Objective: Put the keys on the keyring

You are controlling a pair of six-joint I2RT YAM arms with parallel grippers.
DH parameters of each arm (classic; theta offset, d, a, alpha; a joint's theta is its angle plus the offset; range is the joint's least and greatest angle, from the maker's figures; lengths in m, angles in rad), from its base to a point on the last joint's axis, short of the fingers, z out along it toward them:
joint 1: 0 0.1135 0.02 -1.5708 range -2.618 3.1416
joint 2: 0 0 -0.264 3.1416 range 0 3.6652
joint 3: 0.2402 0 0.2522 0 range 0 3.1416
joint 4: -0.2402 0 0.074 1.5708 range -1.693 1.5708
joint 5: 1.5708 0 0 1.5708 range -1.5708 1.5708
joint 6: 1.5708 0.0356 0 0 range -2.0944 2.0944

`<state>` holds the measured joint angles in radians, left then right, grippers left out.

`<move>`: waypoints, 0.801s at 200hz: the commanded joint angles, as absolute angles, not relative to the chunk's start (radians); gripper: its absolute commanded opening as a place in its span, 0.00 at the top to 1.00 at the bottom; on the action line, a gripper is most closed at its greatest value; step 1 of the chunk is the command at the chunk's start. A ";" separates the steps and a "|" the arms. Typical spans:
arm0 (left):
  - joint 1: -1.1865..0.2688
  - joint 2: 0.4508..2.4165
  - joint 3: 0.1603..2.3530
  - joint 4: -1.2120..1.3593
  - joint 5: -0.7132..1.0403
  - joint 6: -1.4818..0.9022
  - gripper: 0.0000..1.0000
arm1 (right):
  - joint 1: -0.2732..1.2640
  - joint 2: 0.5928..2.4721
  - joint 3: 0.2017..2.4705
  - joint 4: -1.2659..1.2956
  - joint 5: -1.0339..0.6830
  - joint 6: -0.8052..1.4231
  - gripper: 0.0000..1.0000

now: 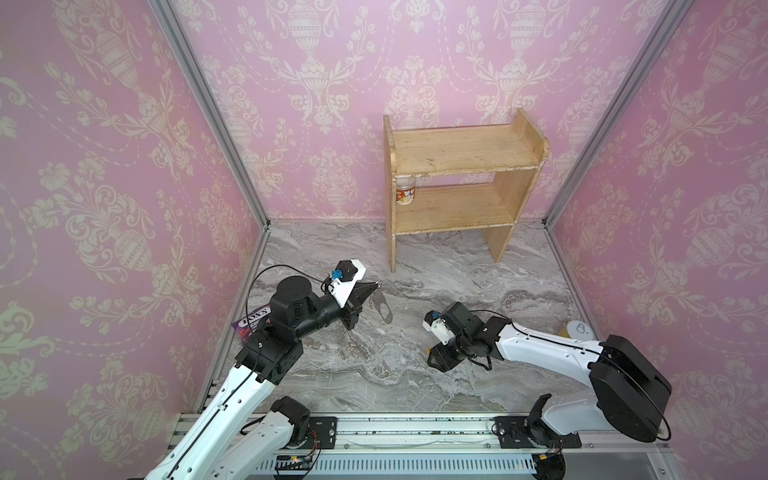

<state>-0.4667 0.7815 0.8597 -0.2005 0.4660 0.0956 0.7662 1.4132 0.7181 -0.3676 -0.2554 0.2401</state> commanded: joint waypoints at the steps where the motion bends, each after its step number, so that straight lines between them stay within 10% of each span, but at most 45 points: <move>1: -0.460 0.781 0.882 -0.172 0.485 0.100 1.00 | 0.770 1.420 0.688 -0.330 -0.264 0.269 0.42; 160: -0.460 0.779 0.887 -0.177 0.489 0.096 1.00 | 0.818 1.497 0.704 -0.263 -0.361 0.392 0.43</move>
<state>-0.4667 0.7815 0.8597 -0.1993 0.4660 0.0956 0.8097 1.5146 0.6968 -0.2169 -0.4004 0.3935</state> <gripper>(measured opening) 0.041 0.556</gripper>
